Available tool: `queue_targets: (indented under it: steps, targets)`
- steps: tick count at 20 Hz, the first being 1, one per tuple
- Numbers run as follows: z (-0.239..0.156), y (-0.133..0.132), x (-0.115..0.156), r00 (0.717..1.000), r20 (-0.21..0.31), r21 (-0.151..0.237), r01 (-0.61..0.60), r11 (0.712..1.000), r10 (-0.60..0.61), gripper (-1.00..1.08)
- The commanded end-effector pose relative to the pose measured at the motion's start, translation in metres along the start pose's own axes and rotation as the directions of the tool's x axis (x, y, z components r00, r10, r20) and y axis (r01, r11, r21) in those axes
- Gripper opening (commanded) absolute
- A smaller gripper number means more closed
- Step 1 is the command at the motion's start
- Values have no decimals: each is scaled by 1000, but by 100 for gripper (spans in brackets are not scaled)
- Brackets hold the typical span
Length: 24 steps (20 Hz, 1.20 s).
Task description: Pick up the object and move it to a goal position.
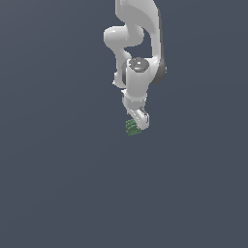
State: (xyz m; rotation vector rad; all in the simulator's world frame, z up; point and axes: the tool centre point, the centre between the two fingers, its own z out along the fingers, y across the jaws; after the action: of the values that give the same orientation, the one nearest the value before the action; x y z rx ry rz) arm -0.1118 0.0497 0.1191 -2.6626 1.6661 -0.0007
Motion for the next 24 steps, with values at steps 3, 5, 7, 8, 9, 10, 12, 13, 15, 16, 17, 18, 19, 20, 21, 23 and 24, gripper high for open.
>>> queue_targets:
  steps: [3,5,7,8,9,10,12,13,15,16,17,18,19,20,21,23,24]
  targets:
    - [3,6,-5,997,0,0,-72,997,72,100]
    - [4,8,-6,996,0,0,-95,996,95,100]
    - [4,9,-7,994,0,-1,-112,994,112,100]
    - [4,10,-8,993,0,-1,-119,993,119,100]
    - [5,10,-8,992,0,-1,-124,992,124,100]
    - [5,11,-9,992,0,-1,-129,992,129,100]
    - [5,11,-9,991,0,-1,-134,991,134,100]
    - [5,11,-9,991,0,-1,-134,991,134,100]
    - [5,11,-9,991,0,-1,-130,991,130,100]
    - [6,11,-9,991,0,-1,-130,991,130,100]
    - [8,11,-9,991,0,-1,-130,991,130,100]
    - [10,11,-9,991,0,-1,-131,991,131,100]
    - [12,11,-9,991,0,-1,-131,991,131,100]
    - [16,11,-9,991,0,-1,-131,991,131,100]
    - [19,12,-9,991,-1,-1,-132,991,132,100]
    - [28,12,-9,991,-1,-1,-133,991,133,100]
    - [34,12,-9,991,-1,-1,-133,991,133,100]
